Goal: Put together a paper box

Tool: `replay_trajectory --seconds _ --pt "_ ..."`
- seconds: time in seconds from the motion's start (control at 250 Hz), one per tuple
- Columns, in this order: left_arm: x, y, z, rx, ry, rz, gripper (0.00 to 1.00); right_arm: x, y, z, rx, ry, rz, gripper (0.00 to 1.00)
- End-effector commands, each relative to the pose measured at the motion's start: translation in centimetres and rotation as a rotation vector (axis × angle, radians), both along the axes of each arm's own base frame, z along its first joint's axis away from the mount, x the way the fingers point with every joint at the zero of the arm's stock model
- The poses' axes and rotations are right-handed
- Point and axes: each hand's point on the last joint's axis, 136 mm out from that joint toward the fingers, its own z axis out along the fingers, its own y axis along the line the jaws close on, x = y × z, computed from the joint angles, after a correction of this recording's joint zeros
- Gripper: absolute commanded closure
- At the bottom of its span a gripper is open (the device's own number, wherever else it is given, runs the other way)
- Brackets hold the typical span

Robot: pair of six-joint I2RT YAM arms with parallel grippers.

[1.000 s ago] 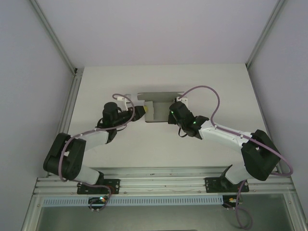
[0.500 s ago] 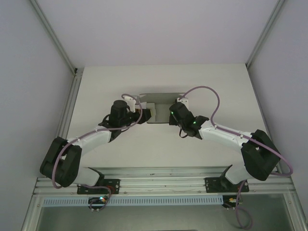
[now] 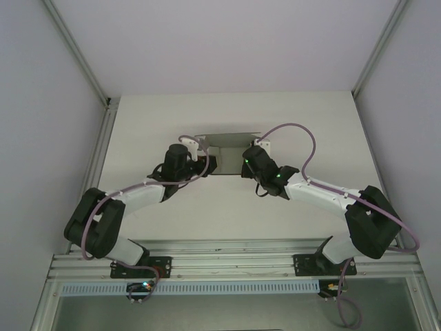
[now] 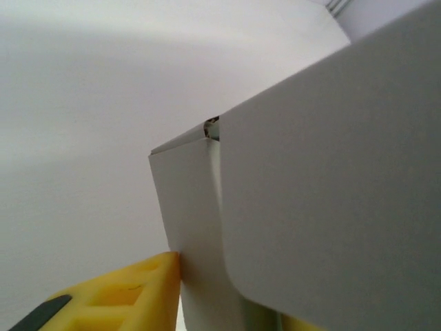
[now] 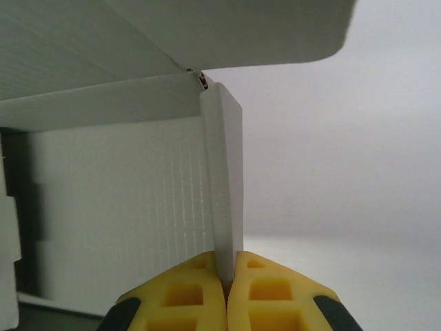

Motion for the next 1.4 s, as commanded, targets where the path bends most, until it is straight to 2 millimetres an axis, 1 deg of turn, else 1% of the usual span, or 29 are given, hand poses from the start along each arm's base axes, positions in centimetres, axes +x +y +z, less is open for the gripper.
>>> replay_trajectory --seconds 0.0,0.024,0.064,0.116,0.164,0.204,0.248,0.327,0.423,0.539,0.547,0.567,0.667,0.719,0.763,0.803,0.863,0.907,0.978,1.078,1.178,1.278,1.398 --pt "-0.4 -0.8 -0.8 0.144 -0.032 -0.006 0.69 0.6 3.7 5.4 0.201 -0.124 0.064 1.00" --pt "-0.4 -0.6 -0.9 0.177 -0.041 0.004 0.71 0.6 3.6 5.4 0.199 -0.125 0.063 1.00" --pt "-0.3 -0.2 -1.1 0.237 -0.061 0.020 0.72 0.5 3.4 5.2 0.188 -0.121 0.055 1.00" --pt "0.0 0.7 -1.6 0.333 -0.088 0.066 0.77 0.5 3.2 5.2 0.182 -0.118 0.045 1.00" --pt "0.3 1.4 -2.0 0.420 -0.108 0.094 0.78 0.4 3.1 5.3 0.183 -0.122 0.047 1.00" --pt "0.6 2.2 -2.6 0.490 -0.111 0.132 0.83 0.3 3.2 5.4 0.182 -0.125 0.051 1.00" --pt "0.9 2.8 -3.3 0.558 -0.113 0.138 0.84 0.3 3.2 5.5 0.177 -0.128 0.053 1.00" --pt "1.4 3.9 -4.6 0.667 -0.102 0.173 0.91 0.1 3.3 5.7 0.165 -0.136 0.057 1.00" --pt "2.1 5.0 -5.5 0.793 -0.122 0.231 1.00 0.0 3.5 5.9 0.152 -0.147 0.060 1.00" --pt "3.0 6.4 -5.4 0.976 -0.162 0.312 1.00 -0.2 3.4 5.8 0.128 -0.149 0.061 1.00" --pt "3.0 6.5 -5.4 0.989 -0.164 0.316 1.00 -0.3 3.2 6.6 0.140 -0.164 0.058 1.00" --pt "3.1 6.8 -5.4 1.019 -0.166 0.328 1.00 -0.3 3.1 6.9 0.137 -0.168 0.055 1.00" --pt "3.3 8.6 -5.5 1.122 -0.150 0.390 1.00 -0.4 2.6 7.0 0.118 -0.169 0.043 1.00" --pt "3.4 9.7 -5.2 1.167 -0.141 0.430 1.00 -0.5 2.3 7.0 0.110 -0.170 0.036 1.00" --pt "3.3 10.0 -5.0 1.188 -0.143 0.436 1.00 -0.6 2.2 7.0 0.107 -0.173 0.034 1.00" --pt "3.2 9.8 -5.0 1.171 -0.130 0.415 1.00 -0.6 2.1 7.1 0.106 -0.176 0.033 1.00" --pt "3.0 8.3 -4.9 1.067 -0.122 0.362 1.00 -0.5 2.2 7.1 0.107 -0.179 0.036 1.00" --pt "2.6 7.0 -4.8 0.976 -0.113 0.307 0.92 -0.5 2.3 7.1 0.111 -0.178 0.038 1.00" --pt "2.0 5.1 -4.3 0.838 -0.100 0.231 0.90 -0.5 2.6 7.1 0.119 -0.181 0.052 1.00" --pt "1.3 3.3 -3.1 0.646 -0.066 0.157 0.78 -0.5 2.9 7.3 0.137 -0.192 0.069 1.00" --pt "0.8 2.9 -1.7 0.508 -0.054 0.135 0.69 -0.6 3.1 7.5 0.151 -0.196 0.081 1.00" --pt "0.6 2.9 -0.6 0.418 -0.054 0.114 0.63 -0.8 3.3 7.6 0.160 -0.201 0.092 1.00" --pt "0.7 2.9 -0.2 0.357 -0.041 0.101 0.63 -0.8 3.8 7.8 0.177 -0.204 0.116 1.00"
